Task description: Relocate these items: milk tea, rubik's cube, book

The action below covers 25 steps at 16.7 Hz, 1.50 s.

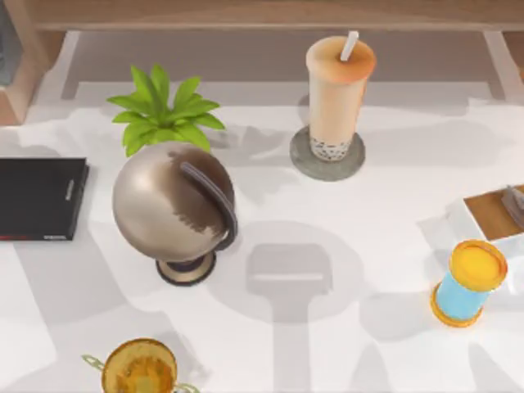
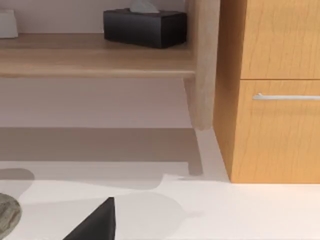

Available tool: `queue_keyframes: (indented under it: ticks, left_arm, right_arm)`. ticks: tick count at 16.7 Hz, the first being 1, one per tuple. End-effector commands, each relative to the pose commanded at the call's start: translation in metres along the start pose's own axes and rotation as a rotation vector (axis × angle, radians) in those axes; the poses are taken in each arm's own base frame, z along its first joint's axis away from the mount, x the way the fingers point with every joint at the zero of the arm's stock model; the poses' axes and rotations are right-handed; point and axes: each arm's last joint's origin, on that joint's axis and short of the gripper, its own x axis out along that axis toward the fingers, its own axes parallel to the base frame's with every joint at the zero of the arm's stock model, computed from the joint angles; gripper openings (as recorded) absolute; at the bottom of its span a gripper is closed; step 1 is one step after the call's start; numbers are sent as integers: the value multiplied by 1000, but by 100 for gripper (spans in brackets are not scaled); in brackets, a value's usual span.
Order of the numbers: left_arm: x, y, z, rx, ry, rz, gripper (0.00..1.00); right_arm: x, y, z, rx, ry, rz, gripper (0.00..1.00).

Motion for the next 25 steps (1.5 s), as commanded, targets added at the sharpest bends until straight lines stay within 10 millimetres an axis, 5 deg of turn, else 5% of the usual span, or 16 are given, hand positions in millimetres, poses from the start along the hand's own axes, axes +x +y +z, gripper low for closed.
queue_keyframes:
  ticks: [9, 22, 25]
  left_arm:
    - [0, 0, 0, 0, 0, 0, 2]
    - [2, 2, -1, -1, 22, -15, 0]
    - [-11, 2, 2, 0, 11, -2, 0]
  right_arm:
    - [0, 0, 0, 0, 0, 0, 100]
    - [0, 0, 0, 0, 0, 0, 100]
    - [0, 0, 0, 0, 0, 0, 100]
